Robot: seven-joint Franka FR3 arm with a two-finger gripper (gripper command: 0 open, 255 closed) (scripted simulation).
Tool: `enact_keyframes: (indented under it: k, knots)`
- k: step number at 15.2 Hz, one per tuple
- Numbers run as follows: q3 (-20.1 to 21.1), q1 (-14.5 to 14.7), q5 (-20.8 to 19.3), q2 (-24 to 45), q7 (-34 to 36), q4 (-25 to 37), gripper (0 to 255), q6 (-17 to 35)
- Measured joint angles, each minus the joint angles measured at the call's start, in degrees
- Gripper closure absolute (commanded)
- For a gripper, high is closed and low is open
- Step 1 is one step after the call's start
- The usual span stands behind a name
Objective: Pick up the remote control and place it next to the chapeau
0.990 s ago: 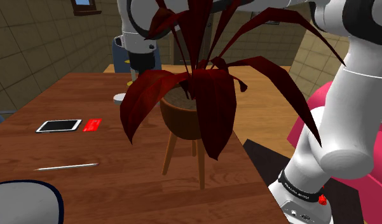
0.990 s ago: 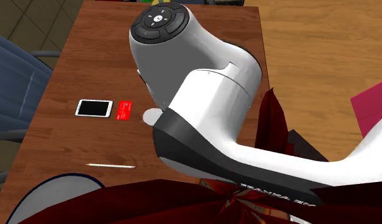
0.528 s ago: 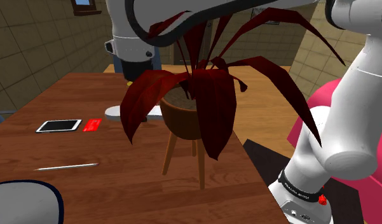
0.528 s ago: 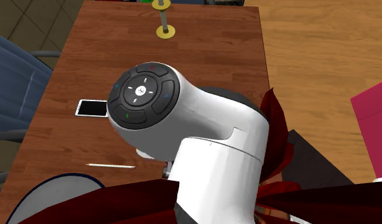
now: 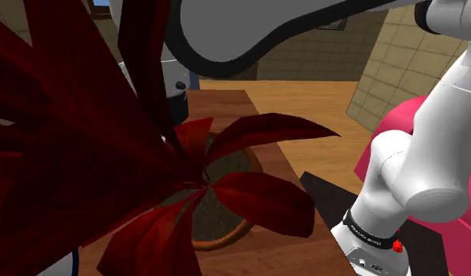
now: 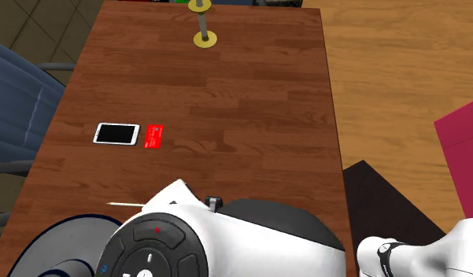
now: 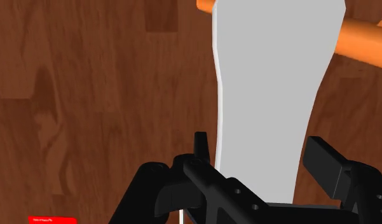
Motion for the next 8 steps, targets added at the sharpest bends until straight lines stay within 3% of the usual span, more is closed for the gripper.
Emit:
enact_keyframes:
  k: [8]
  knots:
    - [6.30, 5.21, 0.80, -0.32, 11.17, 0.06, 255, -0.41]
